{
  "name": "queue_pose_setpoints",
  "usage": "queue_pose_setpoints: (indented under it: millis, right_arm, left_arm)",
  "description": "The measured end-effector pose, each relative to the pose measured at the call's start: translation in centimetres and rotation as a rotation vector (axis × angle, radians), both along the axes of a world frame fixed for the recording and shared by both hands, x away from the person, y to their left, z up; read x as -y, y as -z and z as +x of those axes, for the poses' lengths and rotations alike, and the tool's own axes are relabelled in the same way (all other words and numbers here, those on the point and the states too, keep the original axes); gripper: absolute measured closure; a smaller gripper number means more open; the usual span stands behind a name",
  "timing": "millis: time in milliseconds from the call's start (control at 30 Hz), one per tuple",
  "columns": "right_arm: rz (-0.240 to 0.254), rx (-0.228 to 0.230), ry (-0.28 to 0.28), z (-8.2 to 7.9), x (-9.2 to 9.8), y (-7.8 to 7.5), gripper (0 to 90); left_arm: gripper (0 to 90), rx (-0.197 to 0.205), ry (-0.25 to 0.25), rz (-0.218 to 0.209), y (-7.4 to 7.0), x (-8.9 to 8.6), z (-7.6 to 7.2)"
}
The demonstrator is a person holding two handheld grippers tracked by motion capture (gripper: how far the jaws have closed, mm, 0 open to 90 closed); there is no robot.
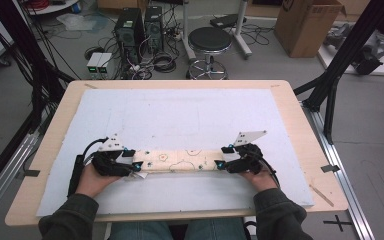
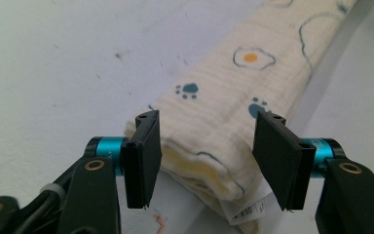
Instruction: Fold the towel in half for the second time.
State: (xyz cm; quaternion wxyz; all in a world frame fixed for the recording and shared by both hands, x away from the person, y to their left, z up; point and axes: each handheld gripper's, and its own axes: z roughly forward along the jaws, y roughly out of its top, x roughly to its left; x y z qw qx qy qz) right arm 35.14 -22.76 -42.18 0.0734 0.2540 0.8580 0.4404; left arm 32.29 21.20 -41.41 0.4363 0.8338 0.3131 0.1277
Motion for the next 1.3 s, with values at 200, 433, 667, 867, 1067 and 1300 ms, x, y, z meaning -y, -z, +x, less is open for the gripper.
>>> queue_pose_setpoints:
  millis: [200, 433, 667, 867, 1067, 1300]
  right_arm:
    - [0.051, -0.053, 0.08, 1.5, 0.7, -0.9, 42.0]
    - [0.035, -0.137, 0.107, 3.0, 0.2, 0.1, 48.0]
    - [0.008, -0.22, 0.101, 3.8, -0.1, 1.2, 51.3]
    - [-0.013, -0.254, 0.075, 4.0, -0.4, 1.6, 59.7]
    - [-0.03, -0.251, 0.046, 3.9, -0.8, 1.7, 73.7]
    - [-0.046, -0.226, 0.041, 3.8, -0.9, 1.1, 79.7]
  left_arm:
    - [42.5, 0.004, -0.068, -0.054, -0.9, -0.4, 1.2]
    - [45.2, -0.058, -0.102, -0.039, 0.2, -0.1, 2.6]
    - [46.0, -0.145, -0.099, -0.027, 1.3, 0.2, 3.5]
    - [56.2, -0.181, -0.069, 0.033, 2.0, 0.6, 3.6]
    - [76.6, -0.168, -0.029, 0.051, 1.9, 0.9, 3.3]
    - [84.5, -0.12, -0.06, 0.03, 1.3, 0.7, 3.3]
